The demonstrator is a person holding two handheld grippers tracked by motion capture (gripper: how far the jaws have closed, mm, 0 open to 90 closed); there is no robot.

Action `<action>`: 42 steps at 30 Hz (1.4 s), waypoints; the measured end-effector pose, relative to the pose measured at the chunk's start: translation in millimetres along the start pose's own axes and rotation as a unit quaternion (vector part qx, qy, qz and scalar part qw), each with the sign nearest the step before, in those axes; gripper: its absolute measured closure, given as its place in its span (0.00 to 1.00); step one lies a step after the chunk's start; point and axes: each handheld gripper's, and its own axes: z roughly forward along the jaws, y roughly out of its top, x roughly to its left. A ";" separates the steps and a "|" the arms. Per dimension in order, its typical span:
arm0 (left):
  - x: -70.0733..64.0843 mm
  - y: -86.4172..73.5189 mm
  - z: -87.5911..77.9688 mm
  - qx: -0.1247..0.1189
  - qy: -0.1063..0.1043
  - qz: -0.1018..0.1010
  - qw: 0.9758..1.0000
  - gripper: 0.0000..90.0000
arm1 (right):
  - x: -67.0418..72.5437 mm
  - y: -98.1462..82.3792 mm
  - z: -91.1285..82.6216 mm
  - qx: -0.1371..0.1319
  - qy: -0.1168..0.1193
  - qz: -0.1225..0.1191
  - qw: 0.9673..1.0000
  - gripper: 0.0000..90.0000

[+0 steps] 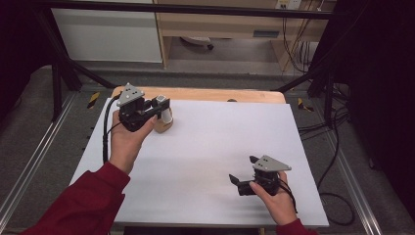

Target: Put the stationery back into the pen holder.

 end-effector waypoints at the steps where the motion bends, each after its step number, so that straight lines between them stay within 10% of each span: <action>1: -0.5 1.4 0.8 0.001 0.000 0.001 1.000 0.79 | -2.1 -2.9 -3.4 -0.001 -0.005 0.001 1.000 0.03; 14: 16.8 26.8 24.3 0.002 0.033 0.006 0.999 0.79 | -13.0 -21.4 -18.1 0.001 -0.033 0.022 0.999 0.03; 42: 41.9 -0.9 84.5 0.039 0.072 0.000 0.997 0.79 | -11.8 -23.7 -20.6 -0.007 -0.048 0.026 0.998 0.04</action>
